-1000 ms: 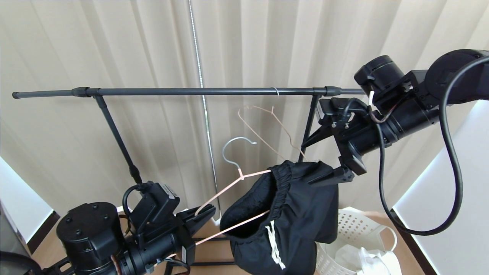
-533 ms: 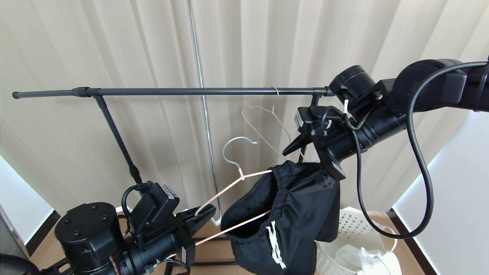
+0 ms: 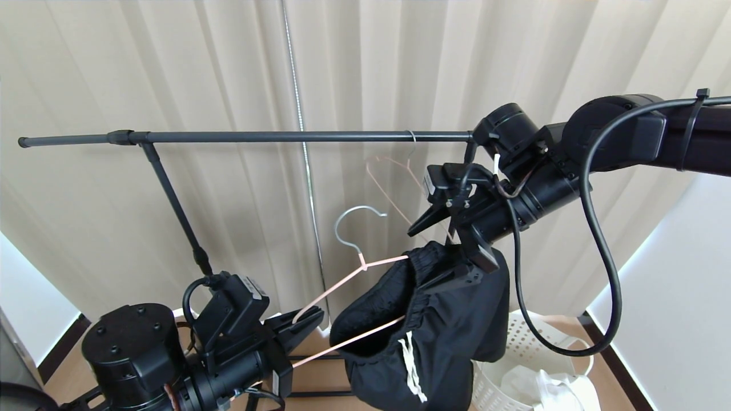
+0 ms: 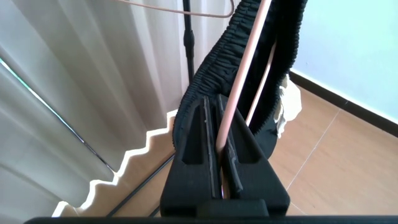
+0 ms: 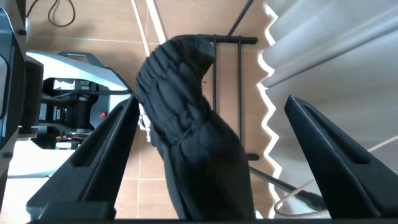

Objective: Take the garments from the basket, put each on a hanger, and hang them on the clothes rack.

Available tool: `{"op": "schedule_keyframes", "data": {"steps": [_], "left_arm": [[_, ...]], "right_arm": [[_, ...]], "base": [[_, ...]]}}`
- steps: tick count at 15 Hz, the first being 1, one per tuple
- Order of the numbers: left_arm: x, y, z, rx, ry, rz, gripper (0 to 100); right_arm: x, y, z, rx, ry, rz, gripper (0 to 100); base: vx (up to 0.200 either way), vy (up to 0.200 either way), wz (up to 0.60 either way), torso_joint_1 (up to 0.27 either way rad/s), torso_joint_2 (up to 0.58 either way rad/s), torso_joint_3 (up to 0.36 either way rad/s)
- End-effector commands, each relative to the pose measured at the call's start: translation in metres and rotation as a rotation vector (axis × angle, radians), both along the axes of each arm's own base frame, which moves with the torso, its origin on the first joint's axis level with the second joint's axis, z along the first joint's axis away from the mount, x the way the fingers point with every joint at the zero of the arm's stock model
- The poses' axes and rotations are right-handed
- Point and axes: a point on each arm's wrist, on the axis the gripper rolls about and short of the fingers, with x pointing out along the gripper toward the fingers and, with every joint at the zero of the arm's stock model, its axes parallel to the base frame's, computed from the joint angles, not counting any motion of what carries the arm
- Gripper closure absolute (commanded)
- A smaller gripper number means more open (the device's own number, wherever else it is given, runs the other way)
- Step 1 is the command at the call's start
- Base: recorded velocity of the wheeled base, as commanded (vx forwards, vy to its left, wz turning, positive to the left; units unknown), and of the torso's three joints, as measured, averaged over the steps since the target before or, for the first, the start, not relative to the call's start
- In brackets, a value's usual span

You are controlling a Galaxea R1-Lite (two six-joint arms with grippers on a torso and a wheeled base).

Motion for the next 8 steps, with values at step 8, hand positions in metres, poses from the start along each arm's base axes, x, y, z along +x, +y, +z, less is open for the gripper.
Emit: {"op": "schedule_keyframes", "data": {"steps": [8], "left_arm": [[-0.0013, -0.0008, 0.0016, 0.000, -0.011, -0.007, 100]], "right_arm": [[0.0013, 0.0112, -0.0039, -0.003, 0.003, 0.019, 0]], "base": [[0.000, 0.000, 0.00, 0.000, 0.00, 0.000]]}}
